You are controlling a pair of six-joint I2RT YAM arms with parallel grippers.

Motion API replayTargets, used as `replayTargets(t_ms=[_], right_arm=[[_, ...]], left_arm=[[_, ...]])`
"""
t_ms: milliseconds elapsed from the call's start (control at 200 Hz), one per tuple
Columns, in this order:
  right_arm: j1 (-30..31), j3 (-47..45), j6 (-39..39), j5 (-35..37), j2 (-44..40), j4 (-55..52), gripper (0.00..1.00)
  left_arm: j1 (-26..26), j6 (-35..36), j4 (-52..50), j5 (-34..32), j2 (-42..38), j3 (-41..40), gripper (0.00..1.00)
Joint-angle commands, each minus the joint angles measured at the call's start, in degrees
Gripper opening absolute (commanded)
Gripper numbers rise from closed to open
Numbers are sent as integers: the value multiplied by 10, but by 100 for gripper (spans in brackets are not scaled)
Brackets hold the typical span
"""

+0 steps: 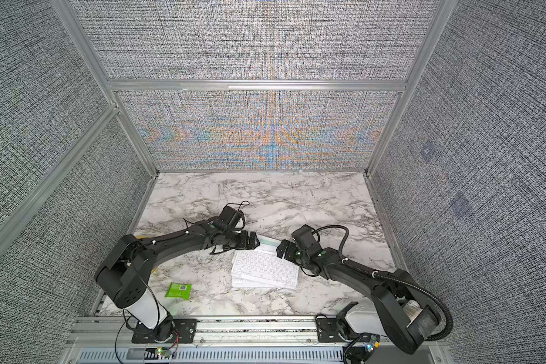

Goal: Stack the numeric keypads
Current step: Place the numeric keypad at the numeric keypad, then adjust the numeric keypads at the center of the board.

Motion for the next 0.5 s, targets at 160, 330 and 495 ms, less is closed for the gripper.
replayTargets(t_ms=[160,330,495], right_arm=[[3,28,-11,0,17,24,99],[5,52,-18,2,12,-16,99],[10,60,-21,1,9,-45,99]], left_arm=[[-16,-19,32,48,-17,-1,96],[-27,-40,15,45,-54,-1,96],[-34,-82,15,52,-80,-33,96]])
